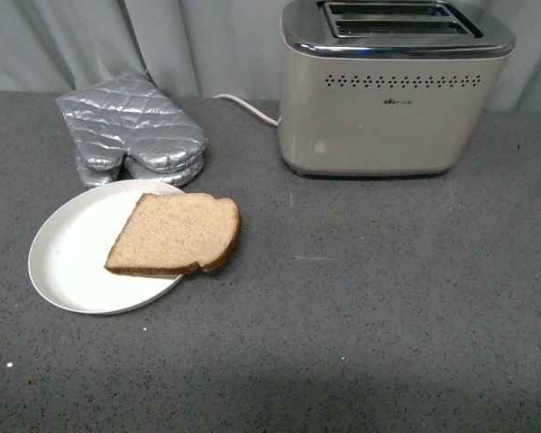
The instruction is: Put bread into toaster
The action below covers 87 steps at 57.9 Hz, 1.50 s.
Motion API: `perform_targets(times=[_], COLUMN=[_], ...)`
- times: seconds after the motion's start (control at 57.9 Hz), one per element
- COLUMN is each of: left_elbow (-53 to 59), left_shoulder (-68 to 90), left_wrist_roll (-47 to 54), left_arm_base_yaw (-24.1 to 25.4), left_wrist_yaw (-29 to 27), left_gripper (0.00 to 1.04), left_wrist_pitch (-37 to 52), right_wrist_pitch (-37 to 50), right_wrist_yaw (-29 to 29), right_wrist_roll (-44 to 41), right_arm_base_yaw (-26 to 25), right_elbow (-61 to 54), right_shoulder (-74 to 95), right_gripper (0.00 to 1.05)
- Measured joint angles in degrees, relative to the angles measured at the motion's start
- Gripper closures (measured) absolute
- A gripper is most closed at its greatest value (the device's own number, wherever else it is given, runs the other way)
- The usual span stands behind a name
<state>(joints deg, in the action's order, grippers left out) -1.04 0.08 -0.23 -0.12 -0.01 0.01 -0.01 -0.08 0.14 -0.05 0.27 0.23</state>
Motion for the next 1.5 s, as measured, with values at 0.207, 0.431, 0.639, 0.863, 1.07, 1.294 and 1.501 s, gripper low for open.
perform_targets(times=[0.207,0.431,0.639,0.863,1.07,1.294,1.501], left_elbow=[0.0,0.0,0.0,0.0,-4.5,-13.6,-22.9], left_shoulder=[0.0,0.0,0.0,0.0,17.6,50.0,80.4], left_wrist_roll=[0.0,0.0,0.0,0.0,-8.9,-13.1,-4.4], left_arm_base_yaw=[0.0,0.0,0.0,0.0,-2.1,9.9,16.3], left_wrist_yaw=[0.0,0.0,0.0,0.0,-6.8,6.0,15.2], left_gripper=[0.07,0.07,0.07,0.07,0.07,0.07,0.07], left_wrist_pitch=[0.0,0.0,0.0,0.0,-1.6,14.0,17.9], right_wrist_pitch=[0.0,0.0,0.0,0.0,0.0,0.0,0.0], right_wrist_yaw=[0.0,0.0,0.0,0.0,0.0,0.0,0.0], right_wrist_roll=[0.0,0.0,0.0,0.0,0.0,0.0,0.0], right_arm_base_yaw=[0.0,0.0,0.0,0.0,0.0,0.0,0.0], right_elbow=[0.0,0.0,0.0,0.0,0.0,0.0,0.0], right_shoulder=[0.0,0.0,0.0,0.0,0.0,0.0,0.0], right_gripper=[0.10,0.10,0.10,0.10,0.10,0.10,0.10])
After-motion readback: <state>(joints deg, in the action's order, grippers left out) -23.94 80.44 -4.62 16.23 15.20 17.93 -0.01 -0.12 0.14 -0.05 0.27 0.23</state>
